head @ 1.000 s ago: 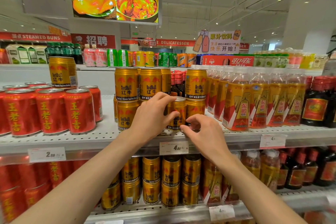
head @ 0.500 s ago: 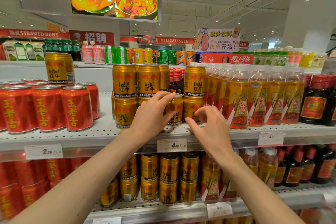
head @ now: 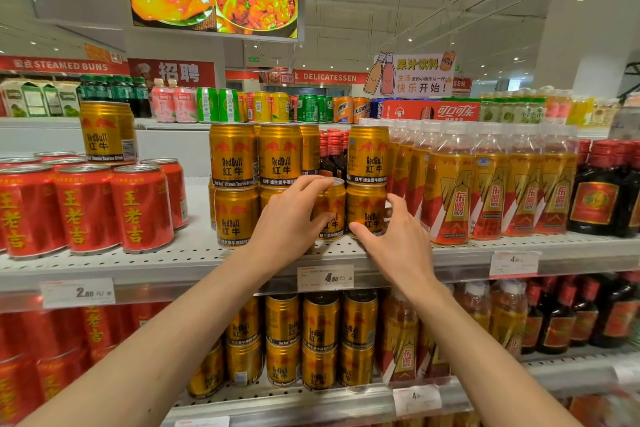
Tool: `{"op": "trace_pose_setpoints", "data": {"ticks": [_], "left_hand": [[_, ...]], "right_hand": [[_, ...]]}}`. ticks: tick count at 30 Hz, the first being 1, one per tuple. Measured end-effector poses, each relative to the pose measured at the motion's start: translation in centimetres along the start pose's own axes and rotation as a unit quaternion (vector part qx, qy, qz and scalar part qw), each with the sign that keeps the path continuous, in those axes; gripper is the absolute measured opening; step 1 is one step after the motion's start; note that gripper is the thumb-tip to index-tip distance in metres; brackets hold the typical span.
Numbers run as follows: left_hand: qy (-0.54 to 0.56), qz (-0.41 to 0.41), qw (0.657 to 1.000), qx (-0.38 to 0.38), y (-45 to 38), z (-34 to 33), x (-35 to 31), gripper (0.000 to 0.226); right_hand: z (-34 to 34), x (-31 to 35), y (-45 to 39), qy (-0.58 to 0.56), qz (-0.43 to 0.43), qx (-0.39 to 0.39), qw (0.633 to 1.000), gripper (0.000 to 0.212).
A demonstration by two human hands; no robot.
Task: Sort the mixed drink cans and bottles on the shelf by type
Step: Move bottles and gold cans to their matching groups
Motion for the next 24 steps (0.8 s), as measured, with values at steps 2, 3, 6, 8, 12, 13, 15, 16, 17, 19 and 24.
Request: {"op": "trace_pose_setpoints", "data": {"ticks": [2,3,6,8,12,13,15,16,17,19,24], "left_hand": [[0.003,0.001,1.000,0.005,-0.1,0.0,0.0,0.055],[0.004,0.001,1.000,0.006,-0.1,-0.1,0.0,0.055],[0.006,0.003,1.000,0.008,-0.1,-0.2,0.0,0.055],[0.008,0.010,1.000,0.008,0.0,-0.2,0.0,0.056],[0.029,0.035,0.999,0.001,0.9,0.0,-0.5,0.055],[0.040,0.044,0.998,-0.007,1.4,0.2,-0.7,0.054],[0.074,0.065,0.995,-0.034,2.8,0.7,-1.1,0.050],[0.100,0.076,0.991,-0.046,3.8,1.1,-1.3,0.048],[0.129,0.088,0.986,-0.055,5.0,1.4,-1.5,0.045],[0.166,0.121,0.977,-0.060,7.6,2.1,-1.9,0.040],[0.230,0.235,0.944,-0.020,14.8,2.1,-2.4,0.035]], "right_hand": [[-0.1,-0.1,-0.1,0.001,0.002,-0.006,1.000,0.083],[-0.2,-0.1,-0.1,0.002,0.002,-0.008,1.000,0.083],[-0.3,-0.3,-0.1,0.010,0.006,-0.007,1.000,0.083],[-0.3,-0.4,-0.2,0.013,0.009,0.003,1.000,0.084],[0.6,-0.2,0.6,-0.022,0.010,0.041,0.999,0.088],[1.1,-0.1,1.1,-0.035,0.015,0.046,0.998,0.086],[2.1,-0.2,2.5,-0.067,0.034,0.047,0.996,0.077],[2.6,-0.3,3.5,-0.086,0.047,0.041,0.994,0.071],[3.0,-0.5,4.6,-0.107,0.057,0.032,0.992,0.065],[3.6,-1.1,7.1,-0.154,0.065,0.017,0.986,0.055],[2.3,-3.5,13.1,-0.239,0.009,0.033,0.970,0.045]]}}
Point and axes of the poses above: each hand's wrist, its own y-axis away from the middle knuckle, its own z-axis out of the back of the hand, x = y × z, the point moved 1 cm from there along -y, towards the middle knuckle, and after that the axes turned 7 degrees about -y, right-handed, at the moved point
